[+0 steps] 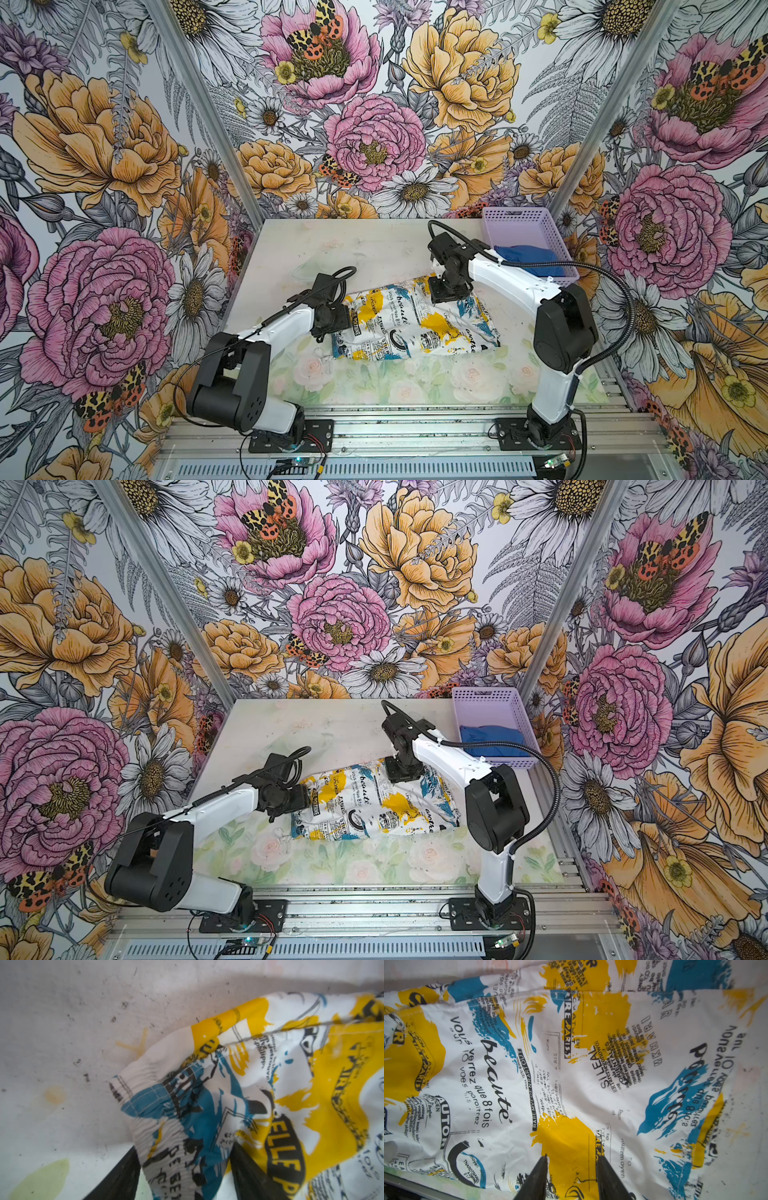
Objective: Fold and stack the mixed laundry pile
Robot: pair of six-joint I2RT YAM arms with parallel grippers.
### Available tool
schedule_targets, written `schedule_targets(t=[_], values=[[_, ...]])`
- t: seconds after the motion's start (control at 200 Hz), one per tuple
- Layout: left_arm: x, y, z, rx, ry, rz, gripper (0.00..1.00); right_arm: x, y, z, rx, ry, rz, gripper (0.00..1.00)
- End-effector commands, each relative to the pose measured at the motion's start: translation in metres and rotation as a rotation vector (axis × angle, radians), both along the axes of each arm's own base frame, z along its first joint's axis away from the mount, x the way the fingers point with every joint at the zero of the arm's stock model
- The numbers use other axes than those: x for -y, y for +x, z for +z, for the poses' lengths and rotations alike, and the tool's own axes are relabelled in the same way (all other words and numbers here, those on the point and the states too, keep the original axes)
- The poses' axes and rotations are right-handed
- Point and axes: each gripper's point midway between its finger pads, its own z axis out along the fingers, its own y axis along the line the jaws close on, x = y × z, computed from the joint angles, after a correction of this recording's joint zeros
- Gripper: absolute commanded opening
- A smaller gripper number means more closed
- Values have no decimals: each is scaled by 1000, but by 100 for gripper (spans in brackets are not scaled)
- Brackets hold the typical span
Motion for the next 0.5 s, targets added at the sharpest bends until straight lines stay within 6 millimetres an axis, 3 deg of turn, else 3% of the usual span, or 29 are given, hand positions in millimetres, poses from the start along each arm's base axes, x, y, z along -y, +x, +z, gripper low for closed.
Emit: schedule_targets(t=[0.0,0.205,0.355,0.495], values=[[5,-3,-9,-43,-3,-21,66,-2,3,5,26,8,-7,42],[10,-8,-26,-96,9,-13,60,-3,5,7,30,13,-13,42],[22,-3,-31,-111,1,-41,48,-4,7,9,36,18,-16,42],[24,-11,-43,-157,3,-44,38,-5,8,10,40,20,-18,42]])
